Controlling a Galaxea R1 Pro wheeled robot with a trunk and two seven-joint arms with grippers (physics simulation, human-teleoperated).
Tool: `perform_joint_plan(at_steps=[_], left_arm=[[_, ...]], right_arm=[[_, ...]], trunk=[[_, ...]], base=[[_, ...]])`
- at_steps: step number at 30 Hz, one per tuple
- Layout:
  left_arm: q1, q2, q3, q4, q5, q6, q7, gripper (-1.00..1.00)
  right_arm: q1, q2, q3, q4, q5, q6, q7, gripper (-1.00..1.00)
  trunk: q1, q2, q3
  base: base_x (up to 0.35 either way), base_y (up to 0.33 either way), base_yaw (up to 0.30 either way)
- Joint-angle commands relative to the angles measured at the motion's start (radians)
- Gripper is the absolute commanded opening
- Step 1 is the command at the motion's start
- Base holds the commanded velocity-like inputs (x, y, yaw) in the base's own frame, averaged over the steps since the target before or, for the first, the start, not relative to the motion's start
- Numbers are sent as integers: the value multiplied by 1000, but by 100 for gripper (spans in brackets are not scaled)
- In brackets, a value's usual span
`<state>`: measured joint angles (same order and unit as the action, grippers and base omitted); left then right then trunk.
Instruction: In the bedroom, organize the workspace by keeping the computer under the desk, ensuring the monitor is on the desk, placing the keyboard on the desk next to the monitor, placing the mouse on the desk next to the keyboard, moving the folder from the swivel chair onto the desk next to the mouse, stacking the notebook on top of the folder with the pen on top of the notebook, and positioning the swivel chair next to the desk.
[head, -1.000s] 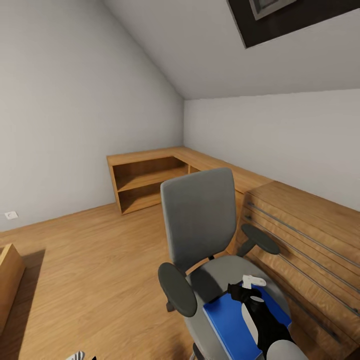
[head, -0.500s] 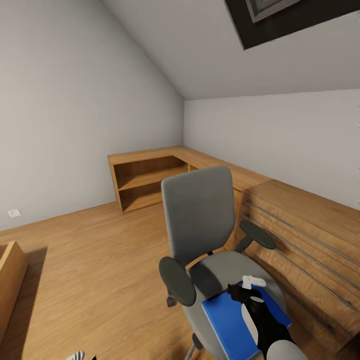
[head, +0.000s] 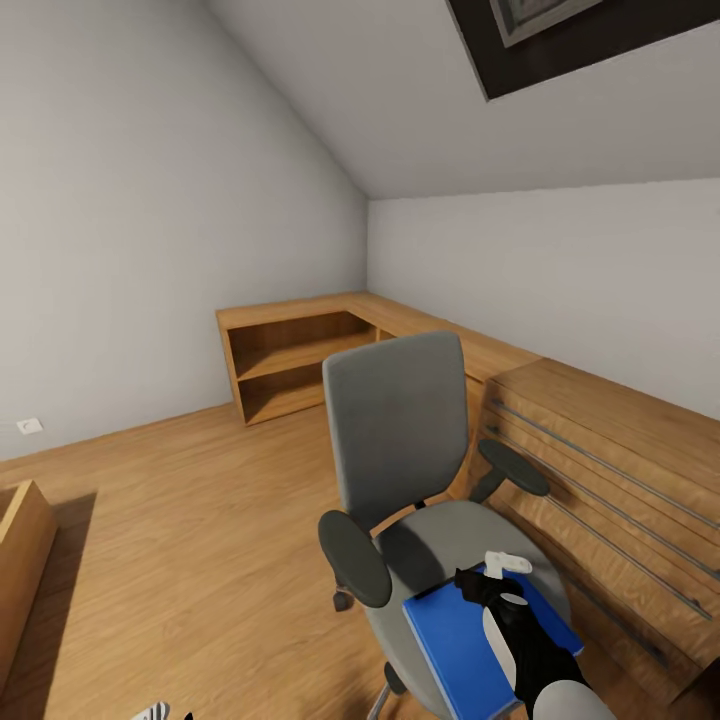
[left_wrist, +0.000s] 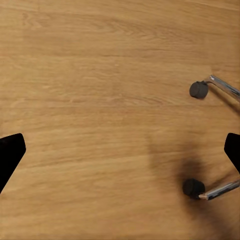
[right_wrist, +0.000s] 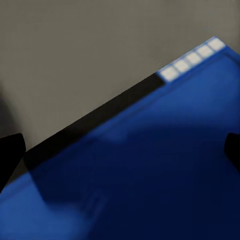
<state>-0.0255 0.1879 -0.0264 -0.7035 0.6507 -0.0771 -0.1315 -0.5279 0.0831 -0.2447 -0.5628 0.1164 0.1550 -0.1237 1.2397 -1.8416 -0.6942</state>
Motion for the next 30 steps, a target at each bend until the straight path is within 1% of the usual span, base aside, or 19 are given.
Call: perform_joint_plan(at_steps=[1, 5, 10, 14, 30], left_arm=[[-1, 1, -3, 1, 10, -3, -4, 100], [-1, 1, -3, 1, 10, -3, -4, 100], [-1, 1, -3, 1, 10, -3, -4, 100], [-1, 1, -3, 1, 10, -3, -4, 100], [-1, 0, -3, 1, 10, -3, -4, 100]], right_arm=[[0, 1, -7, 6, 5, 6, 1, 100], [0, 1, -7, 6, 5, 6, 1, 100], [0, 1, -7, 6, 5, 6, 1, 100], [0, 1, -7, 6, 5, 5, 1, 100], [0, 1, -7, 6, 5, 6, 1, 100]], trunk=[[0, 0, -1], [0, 0, -1], [0, 0, -1], [0, 0, -1], [0, 0, -1]], base=[[-1, 0, 0], [-43, 0, 0], [-204, 0, 0], [-110, 0, 0], [-13, 0, 0]])
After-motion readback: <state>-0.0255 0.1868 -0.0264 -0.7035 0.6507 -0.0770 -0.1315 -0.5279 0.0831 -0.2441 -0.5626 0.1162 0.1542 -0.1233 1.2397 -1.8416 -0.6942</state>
